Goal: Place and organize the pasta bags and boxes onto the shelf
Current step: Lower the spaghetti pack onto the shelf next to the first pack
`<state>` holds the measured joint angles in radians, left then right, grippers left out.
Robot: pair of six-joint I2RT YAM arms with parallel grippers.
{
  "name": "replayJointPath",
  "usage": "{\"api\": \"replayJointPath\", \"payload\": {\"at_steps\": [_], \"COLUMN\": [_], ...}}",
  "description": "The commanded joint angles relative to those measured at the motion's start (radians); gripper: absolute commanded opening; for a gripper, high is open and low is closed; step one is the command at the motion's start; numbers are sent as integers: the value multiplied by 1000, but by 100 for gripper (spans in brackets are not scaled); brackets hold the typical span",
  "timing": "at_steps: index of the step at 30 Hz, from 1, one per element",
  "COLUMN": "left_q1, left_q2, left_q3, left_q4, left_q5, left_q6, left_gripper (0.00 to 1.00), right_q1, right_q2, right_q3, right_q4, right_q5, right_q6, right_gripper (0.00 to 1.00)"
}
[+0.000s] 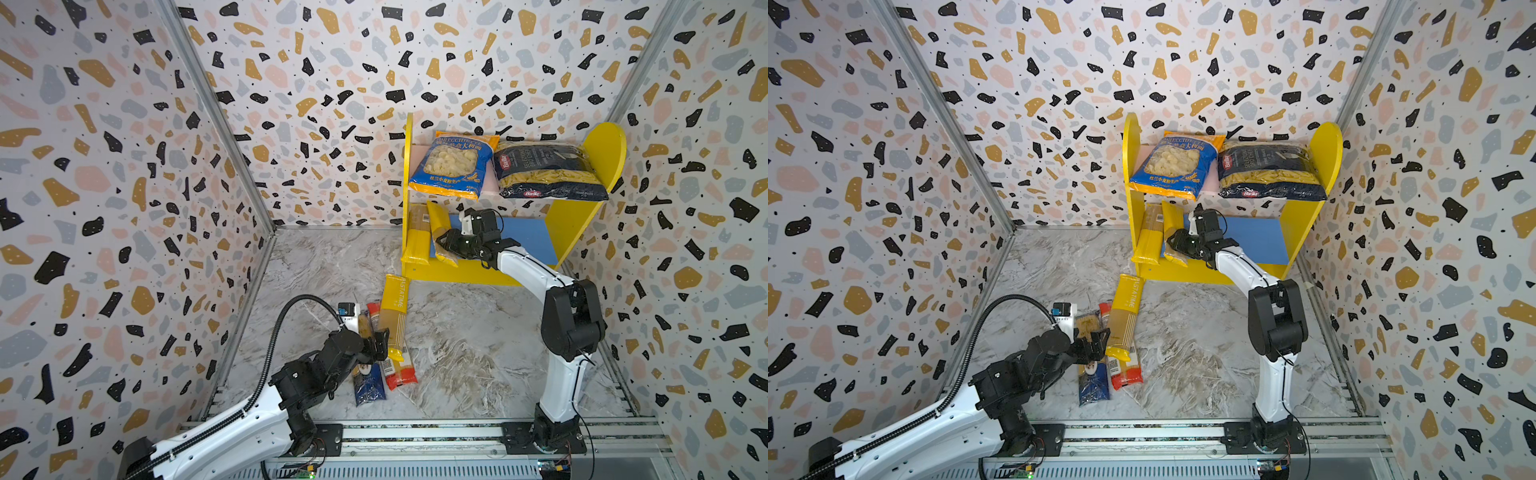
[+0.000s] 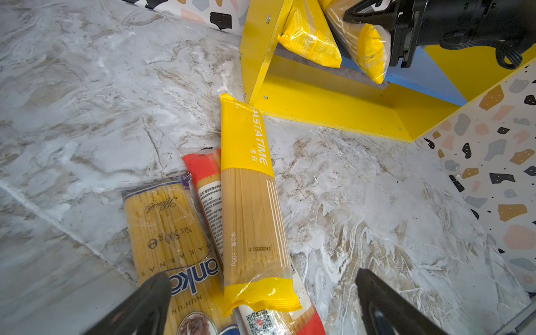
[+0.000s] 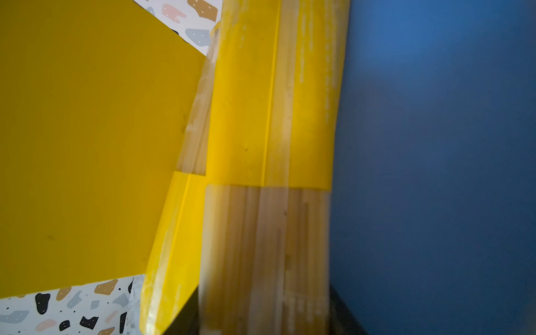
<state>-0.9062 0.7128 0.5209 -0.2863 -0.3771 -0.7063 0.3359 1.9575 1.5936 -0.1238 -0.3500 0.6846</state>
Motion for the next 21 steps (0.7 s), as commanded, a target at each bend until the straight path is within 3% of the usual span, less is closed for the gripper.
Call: {"api": "replayJointPath", "payload": {"at_steps": [1, 5, 8, 12, 18, 21], "left_q1": [-1, -1, -2, -2, -1, -1], "left_q2": [-13, -16, -14, -15, -14, -15], "left_q3": [-10, -13, -12, -10, -8, -8], "left_q4": [1, 2, 3, 1, -1, -3], "left_q5": [-20, -22, -23, -24, -26, -26], "left_q6": [17, 17, 19, 21, 21, 23], "left_gripper": [100, 99, 100, 100, 100, 100], "right_q1": [2, 6, 19, 47, 87, 97], "right_q2": [-36, -40, -46, -44, -34, -20], "right_q3": [59, 63, 70, 94, 127, 150], "right_q4": [65, 55, 25, -29, -72, -94], "right_q5": [14, 55, 131, 255, 357, 376], "right_q6": [-22, -29, -47, -66, -92, -95], "right_gripper": [48, 48, 37, 34, 35, 46]}}
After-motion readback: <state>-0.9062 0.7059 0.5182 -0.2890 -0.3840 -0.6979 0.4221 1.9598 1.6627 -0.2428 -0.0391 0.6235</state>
